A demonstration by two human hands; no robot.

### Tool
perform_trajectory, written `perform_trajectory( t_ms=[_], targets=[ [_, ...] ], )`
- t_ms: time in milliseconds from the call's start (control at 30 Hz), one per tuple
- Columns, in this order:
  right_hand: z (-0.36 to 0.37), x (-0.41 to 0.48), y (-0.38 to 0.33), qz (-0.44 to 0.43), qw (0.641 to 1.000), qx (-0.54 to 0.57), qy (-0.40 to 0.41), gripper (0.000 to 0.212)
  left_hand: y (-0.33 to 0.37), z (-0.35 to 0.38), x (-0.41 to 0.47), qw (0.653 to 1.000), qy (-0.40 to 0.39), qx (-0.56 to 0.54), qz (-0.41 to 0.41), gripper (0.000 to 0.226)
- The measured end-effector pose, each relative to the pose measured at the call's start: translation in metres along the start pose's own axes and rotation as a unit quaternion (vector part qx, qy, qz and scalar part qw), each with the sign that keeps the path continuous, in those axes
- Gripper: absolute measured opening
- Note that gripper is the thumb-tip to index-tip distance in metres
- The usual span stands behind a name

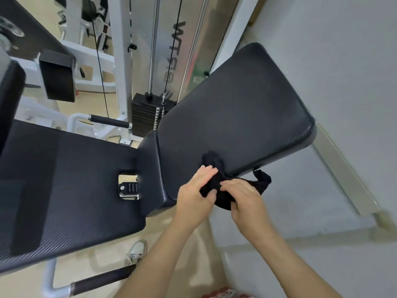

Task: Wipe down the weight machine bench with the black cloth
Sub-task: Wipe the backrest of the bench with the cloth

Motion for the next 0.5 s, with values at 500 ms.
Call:
perform_trajectory(
  t_ms=[500],
  targets=[
    [0.106, -0.017, -0.011, 0.526, 0.561, 0.634, -0.078, 0.057, -0.033, -0.019, 0.0, 0.984, -0.046, 0.167, -0.039, 0.068]
  ],
)
Point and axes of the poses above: each hand's wrist, its own x-axis towards the middle knuckle, its own z-axis out of the palm, y = z × x, the point moved 7 cm from there along x, towards the middle knuckle, and after that the axes turned 13 degrees about -x, right-handed, at the moved point
